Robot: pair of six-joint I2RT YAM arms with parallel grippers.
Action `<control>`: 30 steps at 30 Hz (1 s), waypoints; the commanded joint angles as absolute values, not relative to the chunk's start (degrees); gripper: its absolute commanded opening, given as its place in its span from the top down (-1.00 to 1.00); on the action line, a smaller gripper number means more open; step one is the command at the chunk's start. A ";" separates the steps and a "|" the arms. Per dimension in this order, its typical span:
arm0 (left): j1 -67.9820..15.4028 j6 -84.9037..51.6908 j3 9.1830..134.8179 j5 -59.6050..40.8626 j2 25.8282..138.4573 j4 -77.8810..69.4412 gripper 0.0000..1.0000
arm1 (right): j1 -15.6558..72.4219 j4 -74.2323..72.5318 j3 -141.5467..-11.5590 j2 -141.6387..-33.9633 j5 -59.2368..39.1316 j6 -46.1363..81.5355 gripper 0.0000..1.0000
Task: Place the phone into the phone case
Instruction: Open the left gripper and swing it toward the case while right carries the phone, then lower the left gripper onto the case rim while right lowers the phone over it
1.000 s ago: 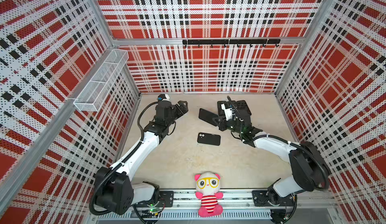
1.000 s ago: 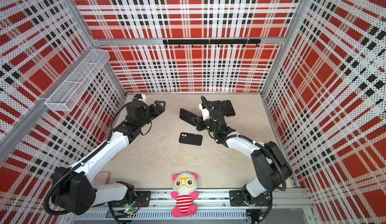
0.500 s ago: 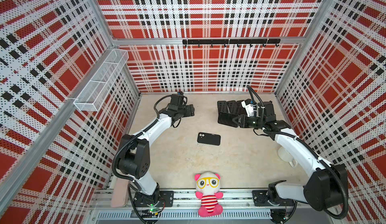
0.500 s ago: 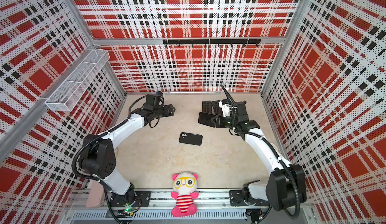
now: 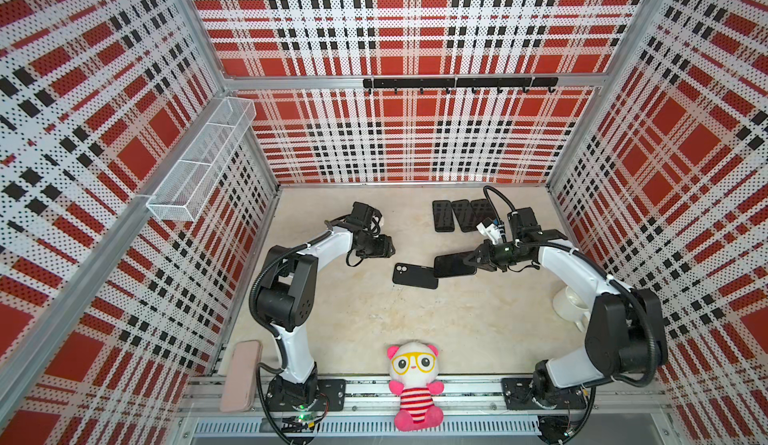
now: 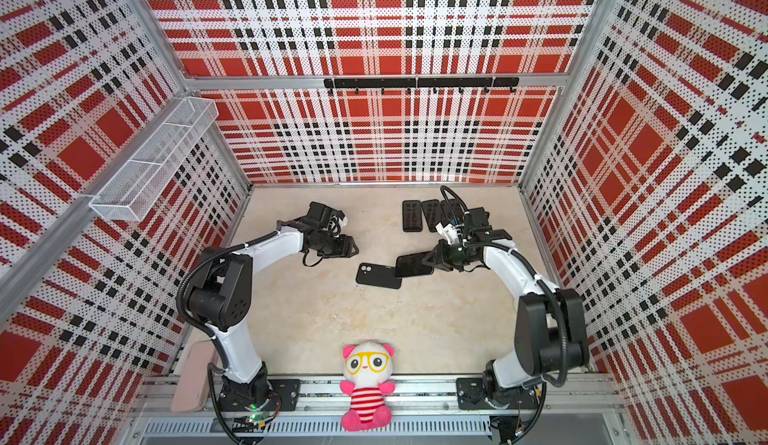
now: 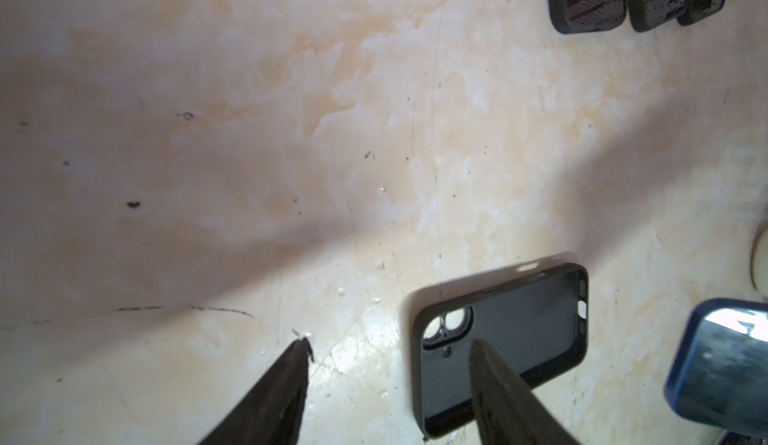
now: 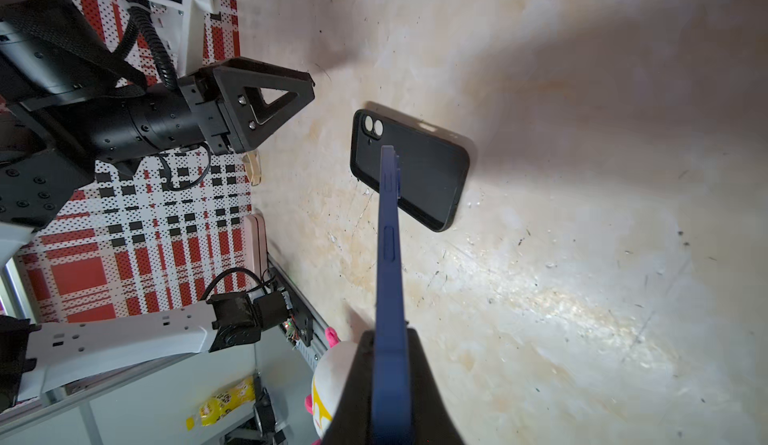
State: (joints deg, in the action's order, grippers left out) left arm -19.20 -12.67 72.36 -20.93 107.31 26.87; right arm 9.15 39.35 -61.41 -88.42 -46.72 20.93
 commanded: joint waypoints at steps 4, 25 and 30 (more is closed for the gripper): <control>-20.30 -10.98 71.30 -25.81 108.72 27.30 -0.33 | 11.89 35.02 -65.32 -94.65 -52.65 22.49 1.00; -21.62 -9.13 72.23 -26.80 110.53 30.22 -0.24 | 14.41 22.66 -63.55 -102.47 -52.91 30.20 1.00; -21.62 -9.12 72.32 -27.24 110.65 30.18 -0.22 | 15.01 21.35 -63.23 -104.20 -53.03 30.76 1.00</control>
State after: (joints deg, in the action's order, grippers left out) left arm -21.32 -9.98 72.10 -25.58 109.60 29.41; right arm 14.17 24.08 -63.68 -103.07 -50.39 30.22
